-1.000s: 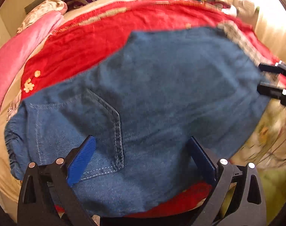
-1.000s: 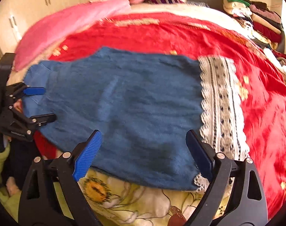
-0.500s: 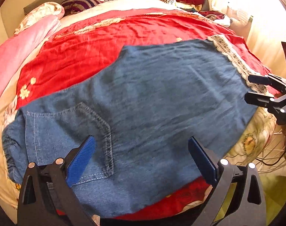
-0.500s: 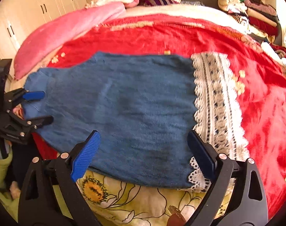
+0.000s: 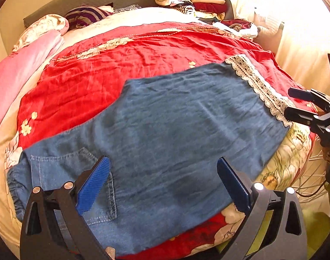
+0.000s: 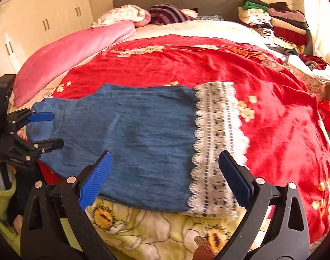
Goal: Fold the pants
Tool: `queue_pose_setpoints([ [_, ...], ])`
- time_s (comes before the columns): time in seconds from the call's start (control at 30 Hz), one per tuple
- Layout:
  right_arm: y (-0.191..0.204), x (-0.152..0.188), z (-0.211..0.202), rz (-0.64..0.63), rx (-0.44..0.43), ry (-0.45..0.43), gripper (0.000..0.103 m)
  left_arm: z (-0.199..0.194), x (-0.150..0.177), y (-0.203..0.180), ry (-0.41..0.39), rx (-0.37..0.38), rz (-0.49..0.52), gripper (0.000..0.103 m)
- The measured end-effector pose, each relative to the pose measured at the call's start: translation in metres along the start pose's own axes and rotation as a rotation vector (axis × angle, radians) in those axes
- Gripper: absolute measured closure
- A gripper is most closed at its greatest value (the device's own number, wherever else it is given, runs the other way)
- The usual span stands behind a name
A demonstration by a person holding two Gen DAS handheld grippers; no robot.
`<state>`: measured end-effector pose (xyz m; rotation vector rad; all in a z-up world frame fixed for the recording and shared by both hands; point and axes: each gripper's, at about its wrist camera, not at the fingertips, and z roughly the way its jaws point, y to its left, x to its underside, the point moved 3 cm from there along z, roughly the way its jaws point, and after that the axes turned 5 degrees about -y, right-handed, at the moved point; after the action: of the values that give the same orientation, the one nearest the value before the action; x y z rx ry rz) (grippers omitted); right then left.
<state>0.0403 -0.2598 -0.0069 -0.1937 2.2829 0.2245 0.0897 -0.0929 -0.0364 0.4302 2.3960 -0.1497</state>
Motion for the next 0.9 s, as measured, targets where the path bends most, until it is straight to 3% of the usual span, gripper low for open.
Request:
queue_pose_setpoints([
  [0.4,-0.049,0.016,-0.006,0.097,0.082,0.015,0.01,0.033,-0.048,-0.024,0.011,0.062,0.054,0.005],
  [0.9,-0.063,0.034,0.018,0.171,0.047,0.066,0.01,0.108,-0.124,-0.063,0.037,0.167,0.131,0.005],
])
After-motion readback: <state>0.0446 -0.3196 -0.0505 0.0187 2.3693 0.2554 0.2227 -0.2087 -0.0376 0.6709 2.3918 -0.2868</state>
